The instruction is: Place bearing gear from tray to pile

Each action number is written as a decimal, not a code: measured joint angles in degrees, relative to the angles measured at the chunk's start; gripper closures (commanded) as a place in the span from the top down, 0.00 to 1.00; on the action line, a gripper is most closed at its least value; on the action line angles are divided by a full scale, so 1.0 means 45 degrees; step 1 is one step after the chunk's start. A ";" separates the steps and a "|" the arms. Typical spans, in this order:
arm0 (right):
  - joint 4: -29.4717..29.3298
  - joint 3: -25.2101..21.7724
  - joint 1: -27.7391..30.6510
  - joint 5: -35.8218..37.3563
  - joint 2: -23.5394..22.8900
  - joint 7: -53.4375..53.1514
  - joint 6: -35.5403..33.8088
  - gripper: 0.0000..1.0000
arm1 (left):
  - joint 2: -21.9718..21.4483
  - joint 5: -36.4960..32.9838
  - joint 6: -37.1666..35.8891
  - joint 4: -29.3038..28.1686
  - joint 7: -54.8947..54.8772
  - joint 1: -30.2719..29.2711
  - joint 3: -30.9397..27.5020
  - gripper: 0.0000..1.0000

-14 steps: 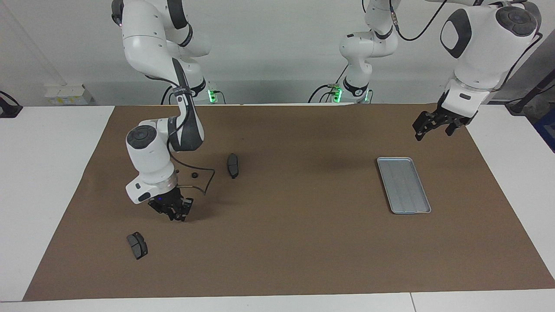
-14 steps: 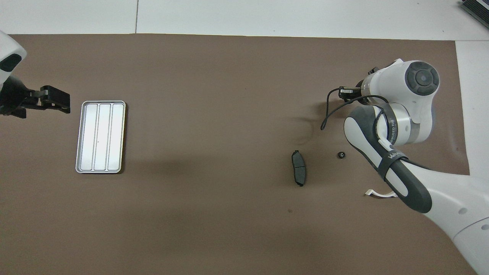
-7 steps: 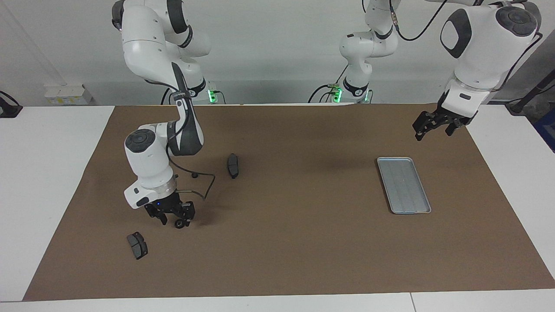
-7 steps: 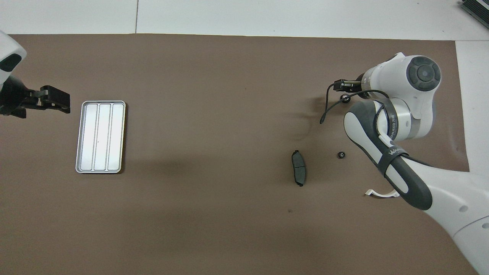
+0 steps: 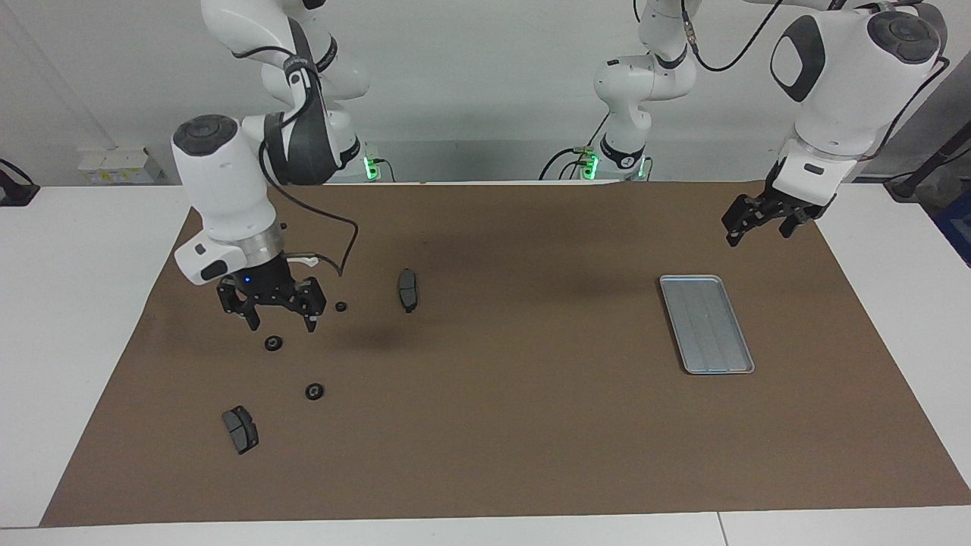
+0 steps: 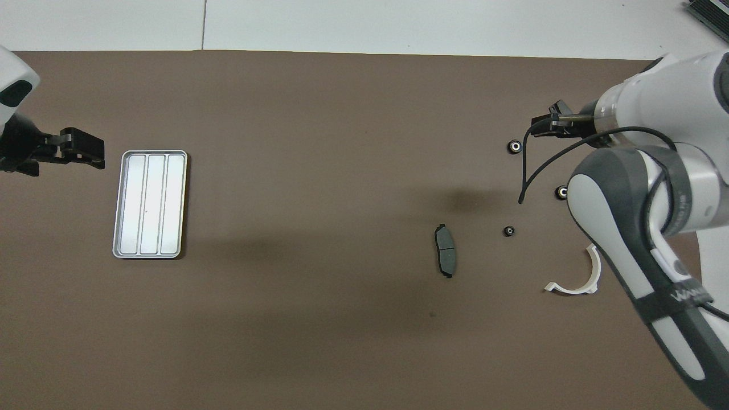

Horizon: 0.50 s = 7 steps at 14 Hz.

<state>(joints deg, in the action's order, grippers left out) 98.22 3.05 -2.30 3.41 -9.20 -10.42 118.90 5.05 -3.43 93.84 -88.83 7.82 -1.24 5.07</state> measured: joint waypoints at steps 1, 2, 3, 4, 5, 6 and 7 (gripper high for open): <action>-0.0023 0.0001 -0.0018 0.0000 0.0513 0.0000 -0.0728 1.00 | 0.0000 0.0000 0.0000 0.0000 0.0000 0.0000 0.0000 1.00; -0.0057 -0.0004 -0.0009 0.0000 0.0934 0.0013 -0.1318 1.00 | 0.0000 0.0000 0.0000 0.0000 0.0000 0.0000 0.0000 1.00; -0.0159 -0.0015 0.0012 0.0000 0.1291 0.0072 -0.1903 1.00 | 0.0000 0.0000 0.0000 0.0000 0.0000 0.0000 0.0000 1.00; -0.0362 -0.0022 0.0045 -0.0001 0.1505 0.0156 -0.2460 1.00 | 0.0000 0.0000 0.0000 0.0000 0.0000 0.0000 0.0000 1.00; -0.0721 -0.0032 0.0083 -0.0002 0.1614 0.0205 -0.3113 1.00 | 0.0000 0.0000 0.0000 0.0000 0.0000 0.0000 0.0000 1.00; -0.1134 -0.0053 0.0110 -0.0003 0.1633 0.0263 -0.3730 1.00 | 0.0000 0.0000 0.0000 0.0000 0.0000 0.0000 0.0000 1.00; -0.1371 -0.0077 0.0124 -0.0007 0.1633 0.0367 -0.4122 1.00 | 0.0000 0.0000 0.0000 0.0000 0.0000 0.0000 0.0000 1.00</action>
<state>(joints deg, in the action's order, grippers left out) 92.05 2.70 -1.74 3.38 -1.85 -8.77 100.35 5.05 -3.43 93.84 -88.83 7.82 -1.24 5.07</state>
